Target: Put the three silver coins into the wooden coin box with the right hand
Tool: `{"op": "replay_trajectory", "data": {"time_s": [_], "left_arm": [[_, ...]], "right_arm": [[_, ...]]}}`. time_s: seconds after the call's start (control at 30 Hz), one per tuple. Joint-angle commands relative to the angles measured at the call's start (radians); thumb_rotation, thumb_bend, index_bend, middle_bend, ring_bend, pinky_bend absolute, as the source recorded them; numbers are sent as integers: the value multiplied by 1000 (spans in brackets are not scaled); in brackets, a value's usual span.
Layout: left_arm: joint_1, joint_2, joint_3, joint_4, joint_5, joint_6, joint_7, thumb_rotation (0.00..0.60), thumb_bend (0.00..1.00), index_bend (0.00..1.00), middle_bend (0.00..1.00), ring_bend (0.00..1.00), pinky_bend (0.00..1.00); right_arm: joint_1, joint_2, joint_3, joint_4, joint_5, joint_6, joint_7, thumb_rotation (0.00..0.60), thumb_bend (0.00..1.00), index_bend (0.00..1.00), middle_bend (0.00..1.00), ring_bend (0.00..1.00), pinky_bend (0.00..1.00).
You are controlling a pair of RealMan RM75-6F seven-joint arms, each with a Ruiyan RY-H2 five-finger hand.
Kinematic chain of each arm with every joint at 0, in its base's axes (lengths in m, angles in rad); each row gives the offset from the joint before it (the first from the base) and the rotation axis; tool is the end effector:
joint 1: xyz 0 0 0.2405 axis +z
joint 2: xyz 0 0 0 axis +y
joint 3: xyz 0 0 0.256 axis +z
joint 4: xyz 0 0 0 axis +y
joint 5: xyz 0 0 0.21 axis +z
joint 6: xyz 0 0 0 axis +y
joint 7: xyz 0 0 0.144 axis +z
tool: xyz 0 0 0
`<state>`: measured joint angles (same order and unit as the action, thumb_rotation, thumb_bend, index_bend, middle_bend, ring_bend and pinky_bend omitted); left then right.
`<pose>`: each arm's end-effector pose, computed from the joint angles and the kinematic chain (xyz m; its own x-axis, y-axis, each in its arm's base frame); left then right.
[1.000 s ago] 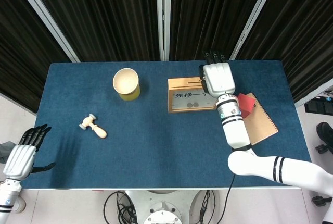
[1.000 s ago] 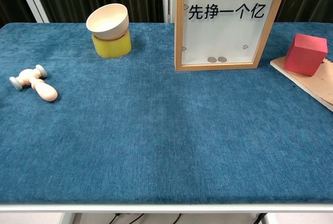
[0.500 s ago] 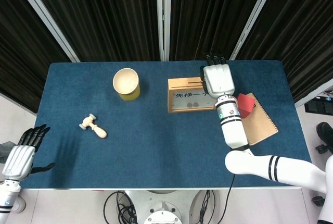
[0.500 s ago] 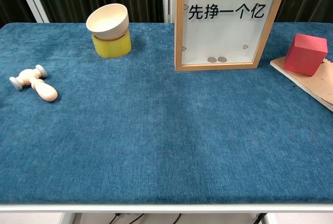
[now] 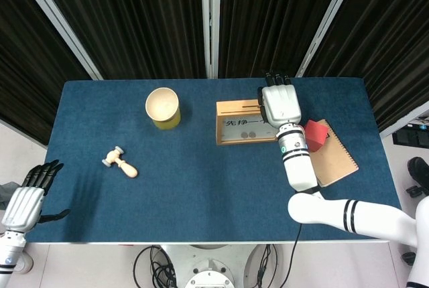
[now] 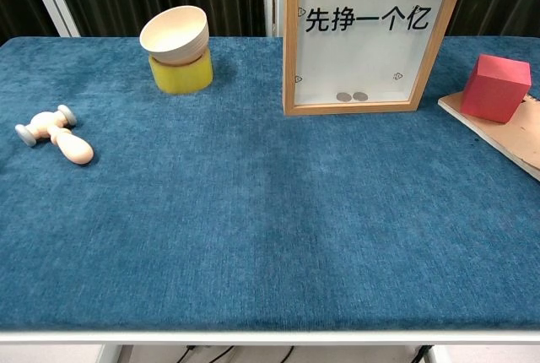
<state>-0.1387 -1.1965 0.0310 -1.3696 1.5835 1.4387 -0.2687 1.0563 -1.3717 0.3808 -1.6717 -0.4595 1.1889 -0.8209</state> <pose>-0.3407 0.1846 0.1370 0.3165 0.1183 0.9412 0.9464 -0.1071 -0.3048 -0.0541 -0.4148 0.0813 0.5156 -0.0550 0.8550 -0.8537 -0.1174 0.5073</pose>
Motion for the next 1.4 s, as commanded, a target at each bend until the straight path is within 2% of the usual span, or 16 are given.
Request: {"op": "replay_trajectory", "data": {"time_s": [0.03,0.07,0.1,0.23,0.3,0.53,0.63,0.7,0.8,0.9,1.0,1.1,1.27,1.4], "left_arm": [[0,0,0,0,0,0,-1,600,0,18,0,0,0],[1,0,0,1,-1,1,-1,600,0,18,0,0,0],[1,0,0,1,-1,1,-2,600,0,18,0,0,0],[1,0,0,2,-1,0,-4,600,0,18,0,0,0],[1,-1,0,4,-1,0,-5,600,0,18,0,0,0],[1,-1,-1,3,1,2,-5,600,0,17,0,0,0],[1,1,-3,0,-1,5,-4,600,0,18,0,0,0],[1,2,-4,-1,-1,6,-4,600,0,18,0,0,0],[2,2,-5,-1,-1,9,-4,600,0,18,0,0,0],[0,4,-8,-3,-1,10,0,600,0,18,0,0,0],[-3,7,-14,-7,2,17,21,600,0,18,0,0,0],[-4,10,-18,-20,5,25,45,600,0,18,0,0,0],[-5,16,-37,-46,-3,42,92,600,0,18,0,0,0],[-11,12,-52,-61,-17,41,128,600,0,18,0,0,0]], "right_arm": [[2,-2,-2,2,0,0,4,600,437,707,63,0,0],[2,-2,-4,3,0,0,4,600,437,658,55,0,0],[2,-1,-5,2,0,-2,6,600,436,567,40,0,0],[0,6,-9,-3,-6,-10,16,600,417,96,0,0,0],[-3,10,-11,-6,-18,-14,28,600,396,8,0,0,0],[-23,28,-21,-22,-76,-11,75,600,380,0,0,0,0],[-57,57,-31,-65,-148,17,119,600,378,0,0,0,0],[-103,93,-55,-121,-234,51,161,600,376,0,0,0,0],[-208,161,-138,-215,-401,122,228,600,375,0,0,0,0],[-349,211,-277,-252,-612,218,309,600,373,0,0,0,0],[-494,210,-417,-164,-818,332,410,600,365,0,0,0,0],[-614,183,-518,-28,-926,394,540,600,313,0,0,0,0],[-752,130,-583,149,-998,460,644,600,248,0,0,0,0],[-827,79,-586,235,-1031,504,677,600,259,0,0,0,0]]}}
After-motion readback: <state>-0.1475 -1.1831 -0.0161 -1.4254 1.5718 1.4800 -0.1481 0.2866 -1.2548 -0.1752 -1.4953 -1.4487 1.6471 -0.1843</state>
